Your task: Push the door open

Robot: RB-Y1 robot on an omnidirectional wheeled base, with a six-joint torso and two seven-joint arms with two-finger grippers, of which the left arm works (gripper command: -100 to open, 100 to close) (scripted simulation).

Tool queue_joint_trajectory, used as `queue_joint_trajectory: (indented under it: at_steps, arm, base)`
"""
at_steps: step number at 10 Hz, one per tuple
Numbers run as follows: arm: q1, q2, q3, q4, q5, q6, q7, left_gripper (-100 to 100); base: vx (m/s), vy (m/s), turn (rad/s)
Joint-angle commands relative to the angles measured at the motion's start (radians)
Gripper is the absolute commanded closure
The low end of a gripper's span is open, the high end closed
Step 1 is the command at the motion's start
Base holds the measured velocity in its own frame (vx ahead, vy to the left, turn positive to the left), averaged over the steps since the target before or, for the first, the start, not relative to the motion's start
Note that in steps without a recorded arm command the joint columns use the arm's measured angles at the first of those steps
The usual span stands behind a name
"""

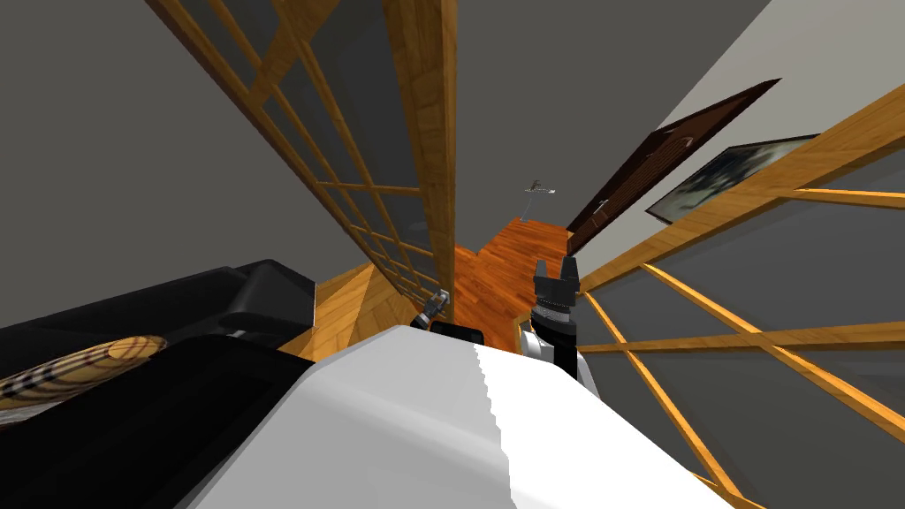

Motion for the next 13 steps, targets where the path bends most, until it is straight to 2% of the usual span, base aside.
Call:
queue_joint_trajectory:
  at_steps: [1,6,7,8,10,13]
  arm:
    - [0.000,0.013,0.021,-0.018,0.026,0.001,0.042,100]
    - [0.011,0.023,0.040,-0.020,0.094,-0.002,0.157,100]
    - [0.011,0.023,0.040,-0.020,0.094,-0.002,0.157,100]
    - [0.013,0.025,0.044,-0.020,0.107,-0.002,0.180,100]
    - [0.013,0.025,0.044,-0.020,0.107,-0.002,0.180,100]
    - [0.021,0.030,0.057,-0.021,0.151,-0.004,0.251,100]
  base:
    - [0.033,0.021,-0.099]
    - [0.032,0.017,-0.119]
    - [0.027,0.002,-0.039]
    - [0.019,-0.002,-0.060]
    - [0.010,0.002,-0.027]
    - [0.034,0.034,-0.076]
